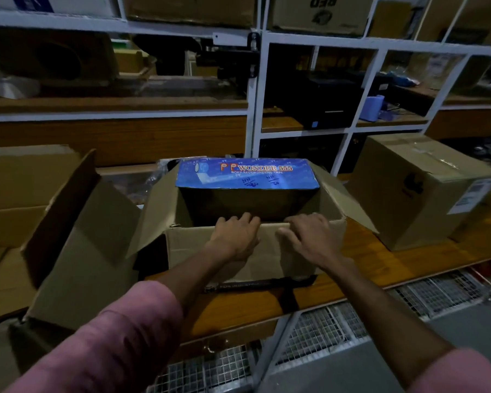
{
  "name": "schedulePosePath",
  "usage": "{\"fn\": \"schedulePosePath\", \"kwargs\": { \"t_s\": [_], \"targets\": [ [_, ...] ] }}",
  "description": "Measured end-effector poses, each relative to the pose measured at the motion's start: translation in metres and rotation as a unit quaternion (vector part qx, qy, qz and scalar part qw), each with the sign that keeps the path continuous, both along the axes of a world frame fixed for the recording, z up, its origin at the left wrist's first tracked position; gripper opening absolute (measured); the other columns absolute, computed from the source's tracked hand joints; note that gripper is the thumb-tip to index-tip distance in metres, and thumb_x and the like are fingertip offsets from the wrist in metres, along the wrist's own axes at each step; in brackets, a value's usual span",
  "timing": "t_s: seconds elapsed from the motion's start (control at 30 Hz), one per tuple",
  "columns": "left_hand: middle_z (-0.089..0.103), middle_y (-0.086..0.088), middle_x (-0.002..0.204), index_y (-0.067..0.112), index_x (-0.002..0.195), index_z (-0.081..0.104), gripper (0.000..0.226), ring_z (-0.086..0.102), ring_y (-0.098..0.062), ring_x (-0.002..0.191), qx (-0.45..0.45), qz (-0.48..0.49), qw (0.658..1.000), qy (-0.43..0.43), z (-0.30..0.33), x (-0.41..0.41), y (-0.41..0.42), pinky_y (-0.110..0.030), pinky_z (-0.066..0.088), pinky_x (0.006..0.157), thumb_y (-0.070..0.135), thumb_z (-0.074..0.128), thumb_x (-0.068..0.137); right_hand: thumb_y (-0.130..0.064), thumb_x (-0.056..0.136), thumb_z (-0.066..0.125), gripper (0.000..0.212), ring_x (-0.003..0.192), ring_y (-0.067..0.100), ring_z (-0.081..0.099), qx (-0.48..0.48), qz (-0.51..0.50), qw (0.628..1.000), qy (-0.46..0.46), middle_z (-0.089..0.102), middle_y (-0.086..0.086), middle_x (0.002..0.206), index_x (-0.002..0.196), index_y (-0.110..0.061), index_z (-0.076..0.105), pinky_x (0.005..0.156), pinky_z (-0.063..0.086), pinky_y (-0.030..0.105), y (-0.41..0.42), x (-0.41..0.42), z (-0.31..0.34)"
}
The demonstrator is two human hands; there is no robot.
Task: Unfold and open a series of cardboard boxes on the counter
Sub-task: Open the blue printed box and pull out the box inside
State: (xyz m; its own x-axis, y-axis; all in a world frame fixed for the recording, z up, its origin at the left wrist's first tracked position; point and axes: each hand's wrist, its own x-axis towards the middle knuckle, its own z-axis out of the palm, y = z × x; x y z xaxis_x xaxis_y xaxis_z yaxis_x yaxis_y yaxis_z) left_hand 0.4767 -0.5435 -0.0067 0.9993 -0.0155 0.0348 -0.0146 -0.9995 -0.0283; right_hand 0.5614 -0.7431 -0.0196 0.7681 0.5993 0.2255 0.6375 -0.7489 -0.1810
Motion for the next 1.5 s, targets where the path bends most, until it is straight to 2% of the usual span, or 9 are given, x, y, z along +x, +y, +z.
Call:
{"fn": "schedulePosePath", "kwargs": {
  "t_s": [0.23, 0.6, 0.83, 1.0, 1.13, 1.2, 1.27, 1.37, 1.5],
  "targets": [
    [0.059, -0.008, 0.119, 0.020, 0.127, 0.044, 0.030, 0.060, -0.027, 0.104, -0.009, 0.011, 1.000, -0.013, 0.001, -0.029, -0.016, -0.043, 0.042, 0.082, 0.041, 0.037, 0.106, -0.023, 0.096, 0.057, 0.020, 0.107, 0.021, 0.056, -0.014, 0.005, 1.000, -0.009, 0.065, -0.004, 0.113, 0.115, -0.027, 0.062, 0.091, 0.034, 0.037, -0.007, -0.024, 0.011],
    [0.064, -0.002, 0.108, 0.023, 0.112, 0.049, 0.020, 0.060, -0.020, 0.084, -0.042, -0.022, 0.998, -0.037, 0.002, -0.071, -0.044, -0.035, 0.034, 0.062, 0.041, 0.043, 0.104, -0.020, 0.098, 0.055, 0.021, 0.109, 0.015, 0.056, -0.009, 0.056, 0.998, 0.032, 0.065, -0.008, 0.113, 0.116, -0.028, 0.063, 0.099, 0.035, 0.036, -0.048, -0.059, 0.014],
    [0.064, -0.001, 0.101, 0.023, 0.111, 0.049, 0.032, 0.057, -0.017, 0.079, -0.032, -0.012, 0.999, -0.040, 0.003, -0.075, -0.043, -0.035, 0.042, 0.066, 0.050, 0.033, 0.105, -0.032, 0.100, 0.052, 0.015, 0.106, 0.011, 0.055, 0.008, 0.055, 0.996, 0.074, 0.065, -0.012, 0.108, 0.110, -0.034, 0.062, 0.104, 0.033, 0.041, -0.050, -0.064, 0.020],
    [0.064, -0.002, 0.086, 0.021, 0.093, 0.061, 0.051, 0.061, -0.017, 0.076, -0.209, 0.119, 0.969, 0.049, 0.019, -0.059, -0.047, -0.038, 0.051, 0.074, 0.054, 0.025, 0.105, -0.050, 0.104, 0.034, 0.040, 0.095, 0.009, 0.063, 0.176, 0.001, 0.957, 0.229, 0.070, -0.010, 0.097, 0.103, -0.030, 0.068, 0.093, 0.048, 0.042, -0.038, -0.056, 0.036],
    [0.065, -0.008, 0.103, 0.016, 0.098, 0.060, 0.029, 0.064, -0.022, 0.091, -0.271, 0.171, 0.937, 0.143, 0.022, -0.021, -0.028, -0.037, 0.053, 0.078, 0.043, 0.048, 0.100, -0.028, 0.100, 0.053, 0.020, 0.099, 0.013, 0.065, 0.051, 0.023, 0.970, 0.235, 0.070, -0.005, 0.101, 0.109, -0.021, 0.068, 0.088, 0.051, 0.036, -0.016, -0.033, 0.046],
    [0.055, -0.015, 0.133, 0.014, 0.120, 0.056, 0.036, 0.058, -0.029, 0.114, -0.274, 0.179, 0.933, 0.150, 0.011, -0.002, -0.018, -0.044, 0.051, 0.095, 0.041, 0.057, 0.096, -0.022, 0.097, 0.057, 0.025, 0.105, 0.014, 0.062, -0.019, 0.030, 0.966, 0.257, 0.067, -0.002, 0.115, 0.119, -0.021, 0.067, 0.089, 0.050, 0.032, -0.002, -0.019, 0.043],
    [0.017, -0.015, 0.163, 0.017, 0.153, 0.027, 0.072, 0.029, -0.040, 0.144, -0.271, 0.184, 0.942, 0.069, -0.003, 0.013, -0.008, -0.058, 0.034, 0.114, 0.037, 0.063, 0.094, -0.021, 0.094, 0.060, 0.042, 0.107, 0.014, 0.060, -0.050, 0.027, 0.956, 0.289, 0.063, 0.002, 0.126, 0.135, -0.022, 0.058, 0.092, 0.051, 0.031, 0.013, -0.007, 0.039],
    [-0.029, -0.005, 0.164, 0.024, 0.159, -0.014, 0.102, -0.013, -0.034, 0.153, -0.194, 0.158, 0.963, -0.103, -0.003, 0.036, 0.012, -0.059, 0.009, 0.120, 0.037, 0.063, 0.093, -0.029, 0.094, 0.062, 0.068, 0.130, 0.024, 0.048, -0.066, 0.032, 0.965, 0.253, 0.044, 0.010, 0.150, 0.154, -0.020, 0.031, 0.106, 0.043, 0.035, 0.039, 0.017, 0.033],
    [-0.041, 0.001, 0.158, 0.025, 0.157, -0.020, 0.103, -0.027, -0.031, 0.150, -0.130, 0.111, 0.977, -0.128, 0.010, 0.076, 0.049, -0.058, -0.007, 0.118, 0.039, 0.059, 0.093, -0.037, 0.097, 0.056, 0.073, 0.144, 0.036, 0.028, -0.057, 0.022, 0.984, 0.164, 0.024, 0.014, 0.160, 0.157, -0.016, 0.019, 0.118, 0.029, 0.046, 0.076, 0.061, 0.032]
  ]
}}
